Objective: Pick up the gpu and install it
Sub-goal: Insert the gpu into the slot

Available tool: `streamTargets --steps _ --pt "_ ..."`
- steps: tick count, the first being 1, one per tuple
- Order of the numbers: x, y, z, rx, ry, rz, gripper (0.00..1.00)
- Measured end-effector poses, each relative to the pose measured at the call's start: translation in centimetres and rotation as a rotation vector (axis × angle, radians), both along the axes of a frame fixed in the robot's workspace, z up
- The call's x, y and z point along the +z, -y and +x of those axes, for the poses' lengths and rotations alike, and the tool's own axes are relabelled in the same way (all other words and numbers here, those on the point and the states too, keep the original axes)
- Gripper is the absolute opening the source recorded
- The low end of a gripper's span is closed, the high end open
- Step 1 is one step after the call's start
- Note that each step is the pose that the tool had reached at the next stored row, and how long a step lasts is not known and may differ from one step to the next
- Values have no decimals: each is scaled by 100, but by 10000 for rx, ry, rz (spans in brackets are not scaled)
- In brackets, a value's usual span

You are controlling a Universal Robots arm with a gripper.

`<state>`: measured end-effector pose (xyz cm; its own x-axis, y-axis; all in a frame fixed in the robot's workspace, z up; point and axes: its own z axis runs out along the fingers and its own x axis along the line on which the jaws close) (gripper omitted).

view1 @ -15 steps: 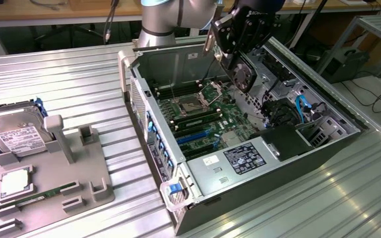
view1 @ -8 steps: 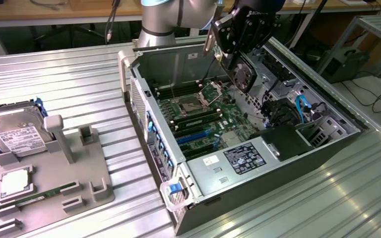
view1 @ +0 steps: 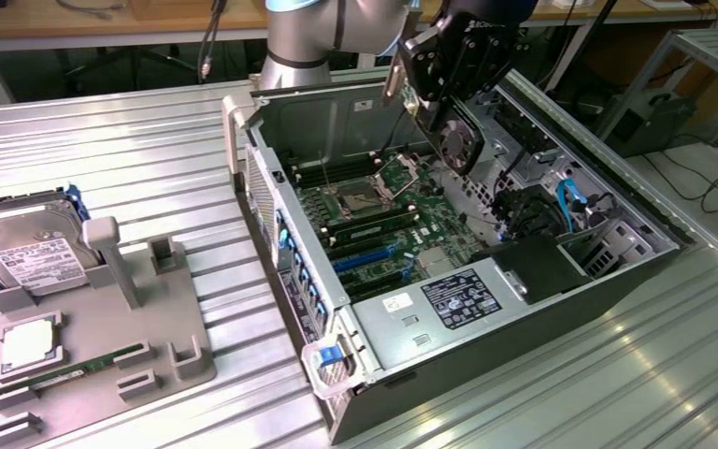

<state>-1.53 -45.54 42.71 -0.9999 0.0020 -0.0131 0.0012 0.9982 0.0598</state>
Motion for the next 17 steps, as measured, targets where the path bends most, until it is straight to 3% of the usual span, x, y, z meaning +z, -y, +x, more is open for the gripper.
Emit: streamTargets --steps 5,17 --pt "0 0 0 836 0 -1 28" --pt "0 0 0 1759 0 -1 28"
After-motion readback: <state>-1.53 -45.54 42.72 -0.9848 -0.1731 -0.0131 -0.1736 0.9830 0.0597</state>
